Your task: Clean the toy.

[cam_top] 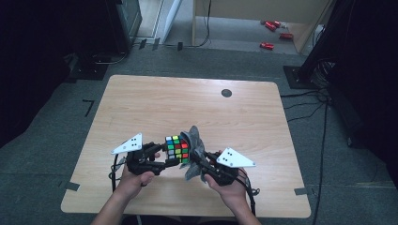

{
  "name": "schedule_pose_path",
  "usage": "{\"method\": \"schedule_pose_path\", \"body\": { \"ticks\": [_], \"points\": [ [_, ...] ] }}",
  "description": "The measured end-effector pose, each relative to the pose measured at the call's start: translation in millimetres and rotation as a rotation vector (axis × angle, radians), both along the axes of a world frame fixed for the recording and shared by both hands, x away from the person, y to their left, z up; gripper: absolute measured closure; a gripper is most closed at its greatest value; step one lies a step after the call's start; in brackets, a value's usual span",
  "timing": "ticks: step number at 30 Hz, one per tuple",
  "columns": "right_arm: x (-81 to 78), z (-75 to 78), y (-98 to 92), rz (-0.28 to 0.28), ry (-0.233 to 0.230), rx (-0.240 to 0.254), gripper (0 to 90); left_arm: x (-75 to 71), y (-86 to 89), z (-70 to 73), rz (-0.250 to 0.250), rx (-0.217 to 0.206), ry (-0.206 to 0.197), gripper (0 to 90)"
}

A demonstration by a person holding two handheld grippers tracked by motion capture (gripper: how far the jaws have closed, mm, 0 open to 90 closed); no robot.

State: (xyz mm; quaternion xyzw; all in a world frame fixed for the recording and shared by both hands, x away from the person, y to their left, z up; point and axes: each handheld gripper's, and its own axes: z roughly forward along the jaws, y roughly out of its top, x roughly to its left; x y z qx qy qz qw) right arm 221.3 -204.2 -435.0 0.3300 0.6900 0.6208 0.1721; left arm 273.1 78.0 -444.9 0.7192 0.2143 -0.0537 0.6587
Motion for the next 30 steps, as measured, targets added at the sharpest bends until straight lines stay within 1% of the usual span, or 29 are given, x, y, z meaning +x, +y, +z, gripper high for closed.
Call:
{"method": "schedule_pose_path", "body": {
  "ticks": [2,3,4,5,6,7,8,9,10,11,12,15,17,18,20,21,22,23,24,25,26,27,29,30],
  "points": [
    [-1.8,5.5,-3.6,-0.011,-0.027,0.041,74.9,-1.0,-4.4,-1.8,-0.021,0.007,0.002,34.6],
    [-2.8,6.0,-3.5,-0.010,-0.035,0.046,74.9,-2.0,-6.5,-2.0,-0.029,0.007,0.003,34.6],
    [-3.2,4.8,-2.1,-0.002,-0.036,0.039,75.0,-2.4,-7.1,-2.0,-0.027,0.008,0.001,34.6],
    [-3.1,1.7,-0.8,-0.005,-0.033,0.044,75.0,-1.9,-6.4,-2.0,-0.028,0.003,0.006,34.6],
    [-1.4,-2.3,-0.6,0.003,-0.011,0.056,75.0,-1.5,-5.0,-1.8,-0.025,0.002,0.007,34.6],
    [1.2,-6.9,0.8,0.021,0.024,0.053,75.0,-1.4,-3.3,-1.4,-0.021,-0.003,0.007,34.6],
    [3.1,-10.9,3.0,0.037,0.056,0.017,74.9,-0.8,-1.4,-0.6,-0.018,-0.007,0.008,34.6],
    [4.1,-14.2,6.2,0.038,0.065,-0.039,74.9,-0.5,-0.5,0.1,-0.011,-0.019,0.011,34.6],
    [3.5,-15.6,8.3,0.031,0.054,-0.080,74.9,0.2,0.5,0.9,-0.011,-0.019,0.009,34.6],
    [2.5,-14.5,8.4,0.026,0.043,-0.080,74.9,0.3,0.8,1.2,-0.009,-0.020,0.009,34.6],
    [2.3,-11.4,6.3,0.020,0.034,-0.061,74.9,0.4,0.7,1.0,-0.007,-0.016,0.011,34.6],
    [-1.2,1.8,-3.1,-0.018,-0.011,0.023,74.9,0.7,-2.2,-2.0,-0.011,0.009,0.016,34.6],
    [-5.0,7.3,-5.1,-0.026,-0.039,0.052,74.9,-0.1,-5.9,-3.9,-0.022,0.018,0.019,34.6],
    [-5.9,8.0,-4.2,-0.017,-0.040,0.059,75.0,-1.0,-7.2,-3.9,-0.028,0.014,0.019,34.6],
    [-5.3,3.7,-1.1,-0.013,-0.033,0.070,75.1,-1.0,-5.7,-3.1,-0.021,0.003,0.022,34.5],
    [-3.4,-0.5,-0.1,0.000,-0.007,0.078,75.2,-0.3,-3.6,-2.6,-0.018,0.003,0.021,34.5],
    [-1.4,-5.3,1.5,0.016,0.021,0.073,75.1,0.2,-1.4,-2.0,-0.015,-0.005,0.026,34.6],
    [0.2,-9.3,3.6,0.032,0.041,0.049,75.0,0.7,0.2,-1.4,-0.008,-0.019,0.028,34.6],
    [1.0,-11.5,6.1,0.045,0.049,0.007,75.1,1.2,1.4,-0.6,-0.006,-0.031,0.030,34.6],
    [0.2,-11.3,7.6,0.036,0.040,-0.031,75.0,1.4,1.9,0.2,-0.006,-0.035,0.029,34.6],
    [-0.2,-9.1,7.5,0.022,0.020,-0.043,75.0,1.3,1.6,0.5,-0.008,-0.035,0.026,34.6],
    [-0.6,-5.0,5.3,0.012,0.013,-0.031,75.0,1.0,0.8,0.2,-0.013,-0.031,0.026,34.6],
    [-2.3,4.2,-2.4,-0.028,-0.019,0.020,75.1,0.3,-2.3,-1.5,-0.022,-0.006,0.022,34.6],
    [-4.1,7.6,-5.5,-0.040,-0.025,0.047,75.1,0.0,-4.4,-2.6,-0.030,0.005,0.021,34.5]
  ]
}}
